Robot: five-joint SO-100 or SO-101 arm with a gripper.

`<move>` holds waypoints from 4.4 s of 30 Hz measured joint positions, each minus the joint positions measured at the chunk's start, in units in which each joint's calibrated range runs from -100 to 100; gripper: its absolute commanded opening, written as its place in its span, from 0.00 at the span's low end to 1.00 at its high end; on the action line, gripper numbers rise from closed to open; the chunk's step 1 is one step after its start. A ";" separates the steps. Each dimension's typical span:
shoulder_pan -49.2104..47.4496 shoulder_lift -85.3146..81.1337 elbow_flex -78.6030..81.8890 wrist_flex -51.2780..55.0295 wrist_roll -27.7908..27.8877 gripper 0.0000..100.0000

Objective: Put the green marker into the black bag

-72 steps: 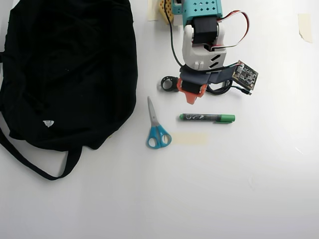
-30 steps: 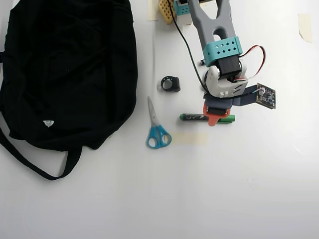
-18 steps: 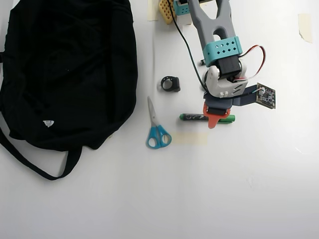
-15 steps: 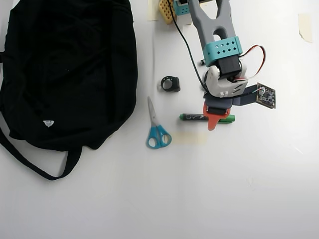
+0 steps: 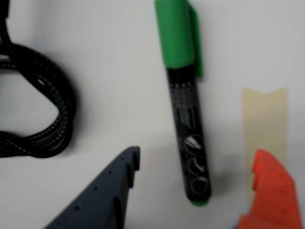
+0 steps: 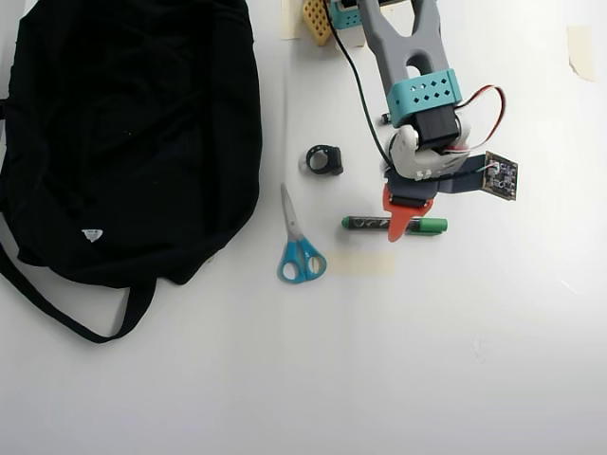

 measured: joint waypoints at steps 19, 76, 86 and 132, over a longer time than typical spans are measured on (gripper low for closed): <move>0.07 10.13 -6.53 0.09 3.08 0.31; 2.65 12.37 -7.55 3.43 3.27 0.19; 2.87 12.37 -7.55 3.43 3.27 0.13; 3.53 12.45 -25.63 20.09 1.32 0.02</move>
